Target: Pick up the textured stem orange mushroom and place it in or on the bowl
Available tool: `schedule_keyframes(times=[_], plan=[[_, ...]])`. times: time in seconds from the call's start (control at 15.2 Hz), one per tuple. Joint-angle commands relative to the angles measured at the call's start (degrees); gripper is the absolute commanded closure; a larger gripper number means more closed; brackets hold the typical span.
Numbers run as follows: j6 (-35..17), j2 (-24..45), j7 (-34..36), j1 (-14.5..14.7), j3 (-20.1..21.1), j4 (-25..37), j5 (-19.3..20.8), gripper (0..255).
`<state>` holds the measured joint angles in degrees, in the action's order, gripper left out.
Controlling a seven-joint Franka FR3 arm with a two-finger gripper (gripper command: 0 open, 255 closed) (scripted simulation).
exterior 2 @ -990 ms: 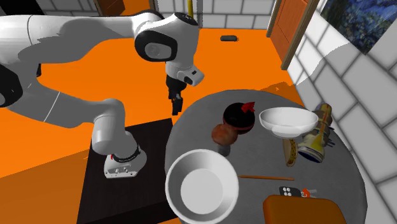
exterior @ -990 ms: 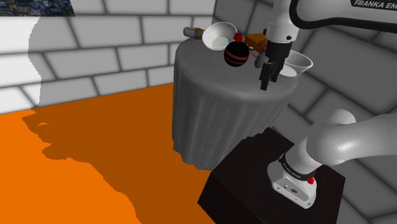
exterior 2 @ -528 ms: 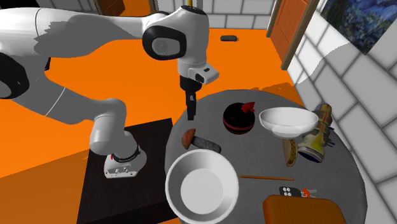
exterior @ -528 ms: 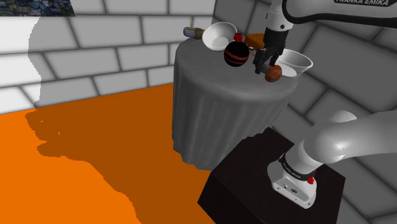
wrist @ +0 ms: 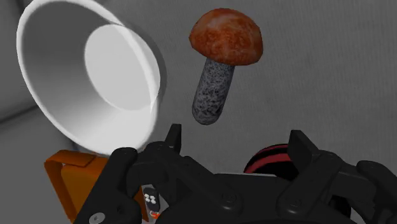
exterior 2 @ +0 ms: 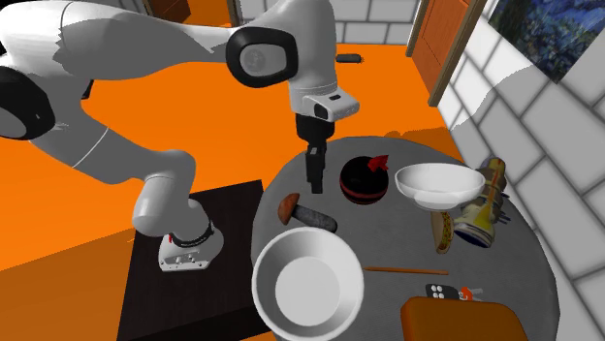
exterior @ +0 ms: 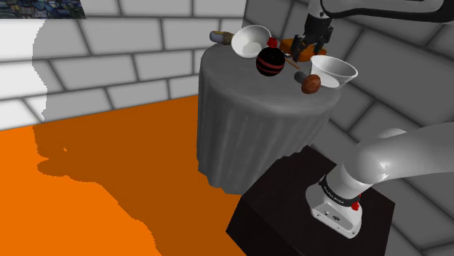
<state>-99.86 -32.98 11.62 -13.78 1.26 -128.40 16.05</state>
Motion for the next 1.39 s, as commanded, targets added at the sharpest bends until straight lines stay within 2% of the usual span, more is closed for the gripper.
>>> schedule_keyframes(times=[0.0,0.2,0.73,1.25,1.32], plan=[[-1.84,1.01,2.41,-1.57,0.27,1.51,2.30,0],[-3.78,2.37,5.73,-3.92,0.58,4.30,5.67,0],[-9.64,3.11,6.31,-4.66,-0.96,-0.34,6.97,0],[-9.63,3.11,6.30,-4.66,-0.96,-0.33,6.97,0],[-9.63,3.11,6.30,-4.66,-0.96,-0.33,6.97,255]])
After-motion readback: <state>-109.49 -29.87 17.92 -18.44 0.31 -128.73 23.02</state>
